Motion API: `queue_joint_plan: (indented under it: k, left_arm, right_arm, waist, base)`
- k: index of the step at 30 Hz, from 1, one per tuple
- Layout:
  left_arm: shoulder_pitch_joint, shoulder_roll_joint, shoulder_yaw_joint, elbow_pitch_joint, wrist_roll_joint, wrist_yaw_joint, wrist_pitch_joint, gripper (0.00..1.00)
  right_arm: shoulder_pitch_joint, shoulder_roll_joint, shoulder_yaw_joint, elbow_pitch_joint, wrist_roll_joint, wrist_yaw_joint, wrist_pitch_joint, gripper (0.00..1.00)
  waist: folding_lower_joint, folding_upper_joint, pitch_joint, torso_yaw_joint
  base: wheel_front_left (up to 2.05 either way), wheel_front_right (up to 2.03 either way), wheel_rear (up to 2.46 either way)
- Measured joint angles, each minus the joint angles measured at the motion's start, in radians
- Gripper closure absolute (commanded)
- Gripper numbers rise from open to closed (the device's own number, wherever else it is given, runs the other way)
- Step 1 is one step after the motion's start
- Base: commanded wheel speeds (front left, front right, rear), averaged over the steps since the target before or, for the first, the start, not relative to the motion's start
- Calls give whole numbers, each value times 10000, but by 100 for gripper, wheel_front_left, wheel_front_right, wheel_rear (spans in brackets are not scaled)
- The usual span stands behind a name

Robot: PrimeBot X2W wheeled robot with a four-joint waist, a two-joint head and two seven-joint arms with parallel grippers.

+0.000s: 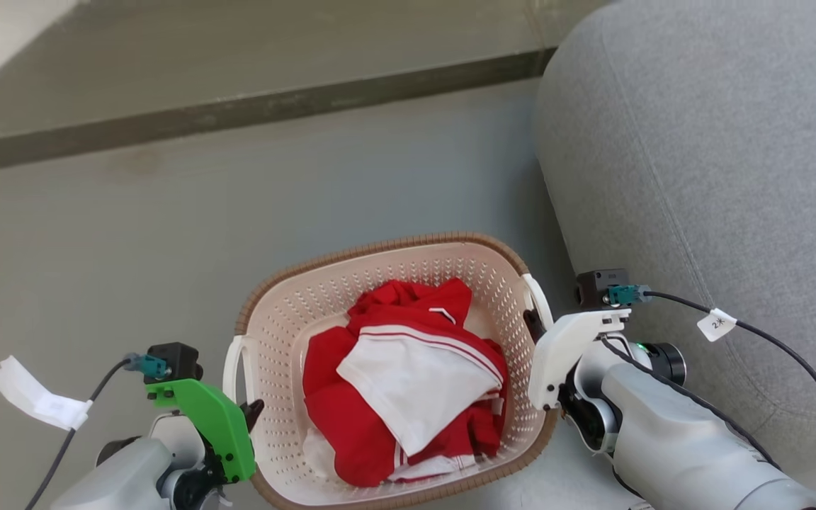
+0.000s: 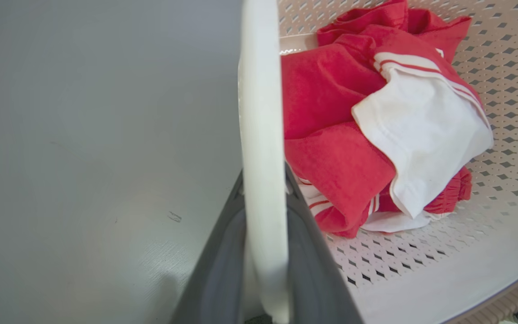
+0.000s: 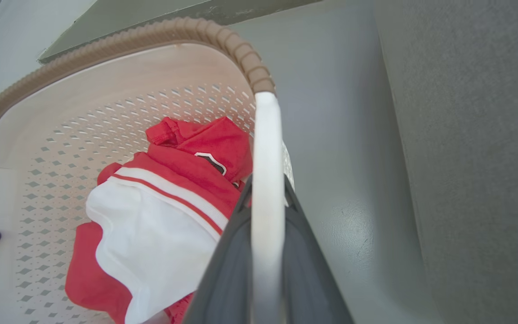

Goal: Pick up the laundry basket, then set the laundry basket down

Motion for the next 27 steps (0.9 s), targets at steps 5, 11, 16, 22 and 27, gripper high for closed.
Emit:
queue_joint_plan:
  k: [5, 11, 16, 22, 27]
  left_arm:
    - [28, -255, 17, 334, -242, 113, 290, 100]
    - [61, -443, 4, 617, -336, 205, 583, 100]
    - [60, -583, 12, 732, -347, 247, 667, 100]
    - [59, -706, 17, 938, -349, 247, 754, 100]
    - [58, -790, 23, 1039, -349, 245, 755, 100]
  right_arm:
    - [45, -6, 50, 184, 240, 286, 205, 100]
    - [168, -10, 77, 293, 539, 514, 378, 100]
    - [168, -36, 109, 364, 621, 614, 378, 100]
    - [164, -38, 263, 477, 642, 690, 477, 100]
    - [138, -40, 336, 558, 692, 694, 548, 100]
  waist:
    - [0, 0, -497, 91]
    - [0, 0, -842, 117]
    - [0, 0, -907, 105]
    - [0, 0, -929, 101]
    - [0, 0, -938, 109]
  base:
    - [0, 0, 0]
    - [0, 0, 0]
    - [0, 0, 0]
    - [0, 0, 0]
    - [0, 0, 0]
